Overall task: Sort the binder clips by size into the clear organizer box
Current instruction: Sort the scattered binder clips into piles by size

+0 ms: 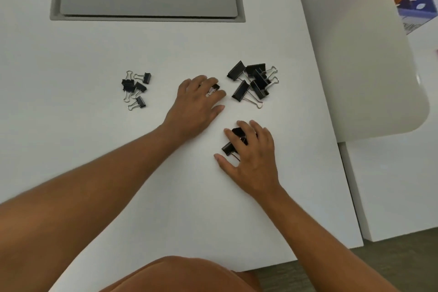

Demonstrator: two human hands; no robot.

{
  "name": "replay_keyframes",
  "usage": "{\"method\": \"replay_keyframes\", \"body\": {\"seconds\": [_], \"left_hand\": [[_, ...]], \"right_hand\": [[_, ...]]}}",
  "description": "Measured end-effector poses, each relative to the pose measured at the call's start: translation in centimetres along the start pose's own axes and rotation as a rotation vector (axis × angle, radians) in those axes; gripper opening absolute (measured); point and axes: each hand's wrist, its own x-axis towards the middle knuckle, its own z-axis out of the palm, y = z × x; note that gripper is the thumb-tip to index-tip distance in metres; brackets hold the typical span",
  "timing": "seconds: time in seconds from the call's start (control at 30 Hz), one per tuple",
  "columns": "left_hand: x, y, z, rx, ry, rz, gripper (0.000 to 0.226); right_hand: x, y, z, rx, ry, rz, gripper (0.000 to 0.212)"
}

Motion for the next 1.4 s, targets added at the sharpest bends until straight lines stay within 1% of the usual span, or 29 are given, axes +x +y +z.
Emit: {"method": "replay_keyframes", "body": {"seconds": [0.07, 0.13, 0.2, 0.27, 0.37, 0.47, 0.5, 0.57, 0.63, 0.7, 0.77, 0.83, 0.93, 1.0, 1.07, 1.1, 1.13, 1.2, 1.27, 1.33, 1.4], "left_hand": [[-0.2, -0.3, -0.1, -0.008, 0.054, 0.003, 0.026], [-0.5, -0.7, -0.1, -0.017, 0.12, -0.059, 0.023], [-0.8, -1.0, -0.2, -0.044, 0.167, -0.131, 0.022], [-0.9, -1.0, -0.1, -0.059, 0.19, -0.153, 0.02], [-0.8, -0.9, 0.0, -0.075, 0.205, -0.146, 0.019], [-1.4, -1.2, -0.8, -0.085, 0.268, -0.151, 0.022], [-1.9, -1.6, -1.3, -0.066, 0.3, -0.176, 0.025], [-3.4, -2.8, -2.5, -0.004, 0.33, -0.29, 0.034], [-5.2, -5.0, -3.4, 0.08, 0.261, -0.431, 0.045], [-6.5, -7.3, -3.5, 0.143, 0.143, -0.526, 0.054], [-7.1, -9.2, -3.4, 0.136, 0.046, -0.538, 0.06], [-6.9, -10.1, -3.5, 0.119, -0.007, -0.515, 0.063], [-6.7, -10.5, -4.2, 0.134, -0.024, -0.51, 0.066], [-7.1, -10.4, -4.9, 0.106, -0.014, -0.503, 0.068], [-8.7, -10.0, -6.0, 0.052, 0.054, -0.493, 0.066], [-9.7, -9.6, -6.8, 0.023, 0.12, -0.489, 0.064], [-11.7, -9.5, -7.6, 0.0, 0.203, -0.49, 0.06], [-17.0, -9.6, -9.5, -0.029, 0.347, -0.506, 0.047], [-23.7, -10.8, -11.4, -0.033, 0.42, -0.594, 0.035], [-30.3, -12.3, -12.8, -0.024, 0.417, -0.739, 0.033], [-35.5, -14.3, -14.0, -0.018, 0.343, -0.862, 0.043]], "right_hand": [[0.0, 0.7, 0.4, 0.026, 0.076, 0.006, 0.048], [0.0, 1.5, 0.5, 0.049, 0.124, 0.014, 0.043], [-0.1, 1.8, 0.4, 0.061, 0.145, 0.026, 0.041], [-0.2, 1.8, 0.4, 0.051, 0.145, 0.033, 0.039], [-0.5, 1.4, 0.3, 0.033, 0.122, 0.051, 0.041], [-0.5, 0.6, -0.6, 0.003, 0.113, 0.081, 0.049], [-0.2, 0.0, -1.0, 0.003, 0.124, 0.074, 0.052], [0.7, -1.6, -1.5, 0.047, 0.146, 0.0, 0.052], [2.3, -3.7, -1.4, 0.134, 0.139, -0.132, 0.048], [4.8, -5.9, -0.7, 0.157, 0.112, -0.241, 0.048], [8.0, -7.4, 0.6, 0.107, 0.103, -0.281, 0.051], [11.1, -7.9, 2.2, 0.052, 0.104, -0.253, 0.05], [13.1, -8.3, 3.1, -0.031, 0.096, -0.227, 0.045], [12.2, -9.4, 2.3, -0.024, 0.106, -0.276, 0.043], [9.7, -11.9, 1.5, 0.098, 0.13, -0.347, 0.039], [7.8, -13.2, 1.1, 0.186, 0.122, -0.369, 0.037], [5.6, -15.1, 1.2, 0.278, 0.08, -0.389, 0.036], [1.4, -19.1, 1.9, 0.4, -0.061, -0.464, 0.04], [-1.2, -23.2, 3.2, 0.448, -0.191, -0.587, 0.048], [-2.5, -26.9, 4.5, 0.413, -0.317, -0.682, 0.059], [-3.0, -29.8, 5.6, 0.296, -0.378, -0.746, 0.065]]}}
